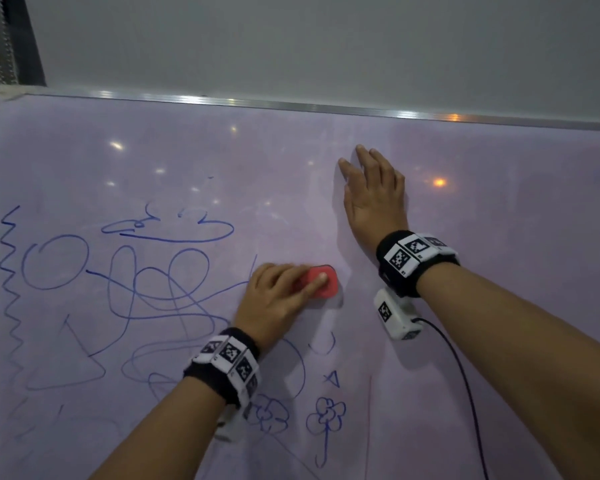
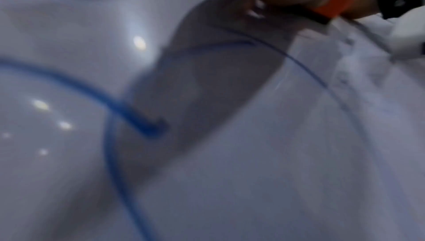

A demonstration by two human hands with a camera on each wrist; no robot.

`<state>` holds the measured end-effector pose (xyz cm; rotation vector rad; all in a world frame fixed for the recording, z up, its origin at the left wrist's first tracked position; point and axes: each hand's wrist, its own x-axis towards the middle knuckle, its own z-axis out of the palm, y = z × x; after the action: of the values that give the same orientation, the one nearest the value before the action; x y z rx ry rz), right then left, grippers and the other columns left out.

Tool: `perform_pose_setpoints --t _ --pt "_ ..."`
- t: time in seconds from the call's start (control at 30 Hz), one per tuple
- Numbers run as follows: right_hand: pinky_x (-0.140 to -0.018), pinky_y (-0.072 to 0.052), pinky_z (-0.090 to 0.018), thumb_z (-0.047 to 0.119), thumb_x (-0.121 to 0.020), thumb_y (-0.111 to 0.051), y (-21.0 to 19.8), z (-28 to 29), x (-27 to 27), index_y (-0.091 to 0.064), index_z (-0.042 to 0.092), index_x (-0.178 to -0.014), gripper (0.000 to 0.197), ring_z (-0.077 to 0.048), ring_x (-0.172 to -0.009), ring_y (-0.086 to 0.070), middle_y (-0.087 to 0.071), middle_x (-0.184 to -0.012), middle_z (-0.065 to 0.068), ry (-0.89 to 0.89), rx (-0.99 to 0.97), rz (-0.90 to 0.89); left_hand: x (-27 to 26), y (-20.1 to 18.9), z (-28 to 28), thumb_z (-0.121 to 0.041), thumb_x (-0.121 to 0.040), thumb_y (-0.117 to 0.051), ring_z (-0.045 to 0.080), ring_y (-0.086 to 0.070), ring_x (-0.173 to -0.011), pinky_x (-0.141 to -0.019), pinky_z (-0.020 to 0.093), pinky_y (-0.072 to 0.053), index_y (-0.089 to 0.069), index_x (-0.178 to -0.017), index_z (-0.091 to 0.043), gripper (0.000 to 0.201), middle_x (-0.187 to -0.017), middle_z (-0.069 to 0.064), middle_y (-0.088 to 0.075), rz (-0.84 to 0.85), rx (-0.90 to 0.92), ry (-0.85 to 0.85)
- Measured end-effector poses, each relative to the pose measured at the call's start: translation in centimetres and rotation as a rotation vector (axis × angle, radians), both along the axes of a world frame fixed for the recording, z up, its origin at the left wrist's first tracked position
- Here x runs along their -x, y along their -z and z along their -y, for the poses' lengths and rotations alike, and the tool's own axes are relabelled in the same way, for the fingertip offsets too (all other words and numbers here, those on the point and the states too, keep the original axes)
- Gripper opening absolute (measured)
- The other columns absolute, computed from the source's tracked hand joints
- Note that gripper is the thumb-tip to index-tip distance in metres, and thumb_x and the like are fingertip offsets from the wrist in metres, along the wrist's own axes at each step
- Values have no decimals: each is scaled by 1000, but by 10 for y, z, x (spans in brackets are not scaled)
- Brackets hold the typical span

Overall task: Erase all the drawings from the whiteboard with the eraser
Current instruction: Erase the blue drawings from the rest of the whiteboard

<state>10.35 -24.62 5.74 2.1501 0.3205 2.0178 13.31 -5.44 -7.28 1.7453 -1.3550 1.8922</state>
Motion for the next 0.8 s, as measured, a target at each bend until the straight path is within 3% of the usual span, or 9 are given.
perform_pose_setpoints --t 0.07,0.23,0.37,0.43,0.5,0.57,0.6,0.73,0.8 --pt "-99 -21 -39 21 -91 -39 4 6 4 -49 11 -129 41 -30 -127 -26 -46 -136 -20 18 75 -44 9 14 6 -12 -80 -67 27 -48 -98 -81 43 -43 -50 -126 -20 49 -119 7 -47 -36 23 24" --pt "-101 -20 -37 22 -91 -40 8 10 8 -48 10 -130 42 -29 -128 -25 -46 -138 -19 31 116 -71 14 58 -3 -13 -95 -40 20 -47 -100 -91 37 -37 -48 -124 -21 32 -119 2 -45 108 -469 18" --pt "-101 -20 -37 22 -91 -41 8 11 7 -49 11 -130 41 -29 -128 -25 -46 -138 -19 32 110 -60 2 36 -6 -9 -98 -33 21 -47 -98 -93 38 -36 -47 -126 -23 34 -120 2 -45 260 -601 28" --pt "-101 -21 -38 22 -91 -42 7 11 5 -48 11 -129 40 -29 -127 -26 -47 -136 -20 20 115 -51 -2 1 -11 -10 -96 -38 23 -47 -99 -91 39 -36 -47 -127 -24 34 -120 4 -45 258 -473 -7" --pt "-100 -22 -38 21 -90 -42 7 11 5 -49 11 -128 40 -29 -126 -27 -48 -135 -20 8 119 -26 -4 -21 -16 -15 -89 -53 26 -47 -99 -86 41 -36 -48 -127 -23 39 -119 6 -46 125 -214 -45" --pt "-100 -22 -38 21 -90 -43 7 11 5 -51 10 -127 39 -29 -126 -27 -49 -134 -20 0 122 -16 3 -15 -11 -15 -83 -63 28 -47 -99 -84 41 -37 -49 -126 -22 45 -119 6 -46 -16 14 -61" --pt "-100 -22 -38 21 -90 -43 7 11 5 -52 10 -126 39 -29 -126 -27 -49 -134 -20 -2 121 -17 8 1 -5 -14 -84 -63 28 -47 -100 -83 41 -38 -50 -126 -22 45 -119 6 -46 -42 38 -49" --pt "-99 -23 -39 22 -90 -43 6 12 4 -50 10 -126 39 -30 -126 -28 -49 -134 -21 -14 118 -11 16 73 -5 -15 -91 -48 21 -48 -101 -89 39 -38 -48 -125 -24 35 -119 1 -46 72 -438 -15" --pt "-99 -23 -39 22 -89 -43 6 13 3 -49 10 -126 39 -30 -126 -28 -50 -133 -21 -17 125 -1 8 72 -15 -14 -96 -39 19 -48 -103 -91 39 -37 -47 -127 -26 34 -122 1 -46 140 -557 -41"
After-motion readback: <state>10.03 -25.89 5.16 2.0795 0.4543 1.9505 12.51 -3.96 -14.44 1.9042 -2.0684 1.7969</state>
